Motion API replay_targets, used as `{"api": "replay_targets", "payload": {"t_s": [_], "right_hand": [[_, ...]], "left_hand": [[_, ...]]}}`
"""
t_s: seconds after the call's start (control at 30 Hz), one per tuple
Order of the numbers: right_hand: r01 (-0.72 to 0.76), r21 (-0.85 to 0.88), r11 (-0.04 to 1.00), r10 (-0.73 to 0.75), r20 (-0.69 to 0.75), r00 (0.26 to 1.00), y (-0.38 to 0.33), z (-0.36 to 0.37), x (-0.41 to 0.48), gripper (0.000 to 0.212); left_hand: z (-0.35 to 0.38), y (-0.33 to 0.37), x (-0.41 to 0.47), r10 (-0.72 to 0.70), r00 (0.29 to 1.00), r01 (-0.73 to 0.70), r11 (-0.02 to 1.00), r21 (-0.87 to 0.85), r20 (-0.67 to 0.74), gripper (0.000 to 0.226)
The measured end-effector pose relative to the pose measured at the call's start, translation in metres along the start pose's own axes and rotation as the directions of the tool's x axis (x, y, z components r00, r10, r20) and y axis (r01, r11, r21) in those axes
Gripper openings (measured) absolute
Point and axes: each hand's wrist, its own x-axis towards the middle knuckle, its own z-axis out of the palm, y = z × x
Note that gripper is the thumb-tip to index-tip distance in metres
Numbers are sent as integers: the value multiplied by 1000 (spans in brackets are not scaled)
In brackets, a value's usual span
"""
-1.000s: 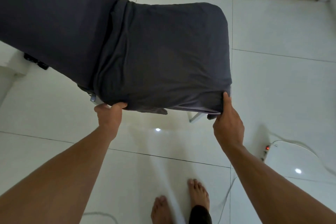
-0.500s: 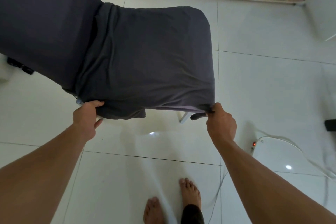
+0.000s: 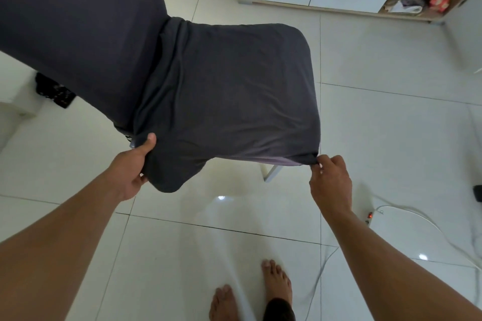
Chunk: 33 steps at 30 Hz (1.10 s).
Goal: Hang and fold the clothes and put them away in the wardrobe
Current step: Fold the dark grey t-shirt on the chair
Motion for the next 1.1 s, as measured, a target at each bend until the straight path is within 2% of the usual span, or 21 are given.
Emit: {"api": "replay_targets", "payload": {"t_s": [0.1,0.17,0.23,0.3,0.4,0.5,0.63,0.73,0.83,0.9,1.03,1.1], "right_hand": [[-121,13,993,121,-4,993,2,-3,-3,19],[-173,57,983,171,31,985,1,-5,-5,22],[-178,122,976,173,51,984,-4,-6,-5,25],[-117,231,966,108,53,993,-14,-5,-8,27],[39,204,978,-48,37,998,-19,1,-10,29],[-31,151,988,28,25,999,-12,2,-7,23],[-31,85,996,35,-47,998,-5,-10,-1,30],[-125,259,958,143,-52,988,-9,-21,6,40],[-184,380,906,224,-63,973,-22,-31,12,44],[-159,396,905,209,-87,974,-30,-36,16,41],[-104,426,899,163,-105,981,-37,-40,29,35],[-96,403,910,147,-97,984,-39,-44,36,23]], "left_hand": [[-2,9,-8,13,998,-17,998,65,65,85],[-5,10,-13,-20,979,1,995,95,202,68],[-10,9,-16,-49,960,21,994,105,276,56],[-13,7,-16,-63,962,36,994,107,267,51],[-12,2,-18,-98,965,53,980,190,241,49],[-14,4,-26,-104,961,36,966,255,258,50],[-20,24,-41,-55,951,-11,978,210,306,49],[-20,43,-49,-9,968,-49,973,225,250,39],[-18,63,-53,2,973,-33,991,130,230,24],[-15,78,-57,-1,974,-15,998,68,227,17],[-11,103,-61,45,971,-62,996,66,234,18],[-8,113,-61,65,975,-74,997,35,211,16]]}}
